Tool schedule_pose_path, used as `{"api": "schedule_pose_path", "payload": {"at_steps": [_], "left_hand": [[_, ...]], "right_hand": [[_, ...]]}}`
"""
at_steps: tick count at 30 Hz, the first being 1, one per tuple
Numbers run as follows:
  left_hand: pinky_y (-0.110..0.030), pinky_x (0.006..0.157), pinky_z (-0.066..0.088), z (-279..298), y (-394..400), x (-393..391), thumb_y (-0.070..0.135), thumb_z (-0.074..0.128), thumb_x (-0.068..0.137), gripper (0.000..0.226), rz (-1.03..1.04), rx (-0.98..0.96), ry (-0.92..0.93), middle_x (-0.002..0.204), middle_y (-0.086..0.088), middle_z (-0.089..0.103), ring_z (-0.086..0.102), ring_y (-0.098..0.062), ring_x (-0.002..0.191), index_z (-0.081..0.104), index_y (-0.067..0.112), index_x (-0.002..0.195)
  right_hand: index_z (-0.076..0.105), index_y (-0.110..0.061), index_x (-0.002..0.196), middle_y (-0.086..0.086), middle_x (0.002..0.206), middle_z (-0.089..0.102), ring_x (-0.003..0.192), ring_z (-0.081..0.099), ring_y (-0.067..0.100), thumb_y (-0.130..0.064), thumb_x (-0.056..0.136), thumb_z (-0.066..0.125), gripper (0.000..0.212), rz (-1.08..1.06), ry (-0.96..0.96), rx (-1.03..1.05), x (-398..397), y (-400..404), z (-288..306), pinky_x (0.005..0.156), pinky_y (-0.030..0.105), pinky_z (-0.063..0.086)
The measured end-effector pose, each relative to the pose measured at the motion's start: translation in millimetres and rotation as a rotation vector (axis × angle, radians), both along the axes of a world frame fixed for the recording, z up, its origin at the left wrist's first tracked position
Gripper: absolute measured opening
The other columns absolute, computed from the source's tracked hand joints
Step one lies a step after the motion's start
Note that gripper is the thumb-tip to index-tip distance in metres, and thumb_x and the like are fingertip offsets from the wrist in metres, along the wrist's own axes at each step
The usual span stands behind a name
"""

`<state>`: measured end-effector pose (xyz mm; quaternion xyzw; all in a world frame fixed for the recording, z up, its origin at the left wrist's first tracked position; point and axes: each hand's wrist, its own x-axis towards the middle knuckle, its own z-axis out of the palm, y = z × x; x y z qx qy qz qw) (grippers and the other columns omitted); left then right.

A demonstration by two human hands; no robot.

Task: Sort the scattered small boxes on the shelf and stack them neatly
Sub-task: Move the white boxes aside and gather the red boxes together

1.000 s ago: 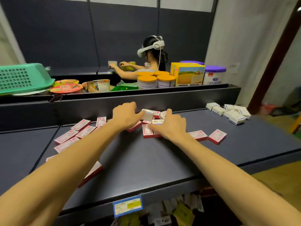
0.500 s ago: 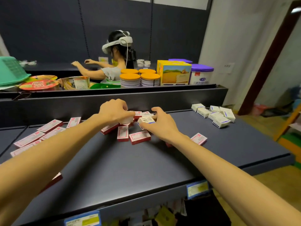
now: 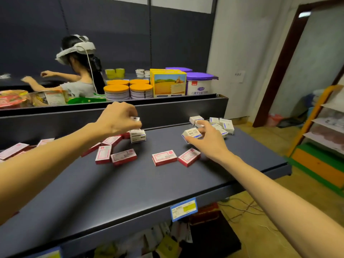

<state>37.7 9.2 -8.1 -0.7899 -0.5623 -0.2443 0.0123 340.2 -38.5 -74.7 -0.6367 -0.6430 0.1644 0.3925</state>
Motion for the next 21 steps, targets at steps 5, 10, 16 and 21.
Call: {"api": "schedule_pose_path", "payload": {"at_steps": [5,10,16,21], "left_hand": [[-0.038,0.079,0.059,-7,-4,73,0.038,0.073,0.079,0.030,-0.197,-0.004,0.018,0.100,0.002,0.073,0.066,-0.017,0.087,0.074,0.019,0.103],[-0.038,0.080,0.060,-18,6,141,0.037,0.073,0.080,0.030,-0.324,-0.032,-0.016,0.102,0.002,0.071,0.065,-0.016,0.088,0.072,0.020,0.104],[-0.035,0.082,0.059,-37,35,205,0.034,0.079,0.079,0.030,-0.422,-0.054,-0.152,0.105,0.003,0.070,0.065,-0.013,0.091,0.072,0.020,0.105],[-0.034,0.085,0.059,-51,73,242,0.034,0.078,0.082,0.029,-0.431,-0.038,-0.229,0.107,0.004,0.070,0.065,-0.010,0.094,0.073,0.020,0.107]], "right_hand": [[0.041,-0.028,0.143,-0.001,0.132,0.064,0.112,0.063,0.020,-0.055,0.080,0.075,0.077,-0.134,-0.071,0.025,49,-14,-10,0.092,0.044,0.055],[0.045,-0.021,0.142,-0.003,0.127,0.066,0.111,0.063,0.020,-0.046,0.079,0.078,0.075,-0.211,-0.124,0.042,92,-24,-15,0.084,0.037,0.054],[0.038,-0.021,0.146,-0.003,0.127,0.061,0.114,0.059,0.019,-0.045,0.079,0.077,0.082,-0.215,-0.194,0.003,136,-15,-20,0.092,0.041,0.052],[0.038,-0.020,0.147,-0.001,0.136,0.053,0.123,0.052,0.016,-0.043,0.081,0.076,0.080,-0.145,-0.253,0.011,161,22,-21,0.097,0.032,0.044]]}}
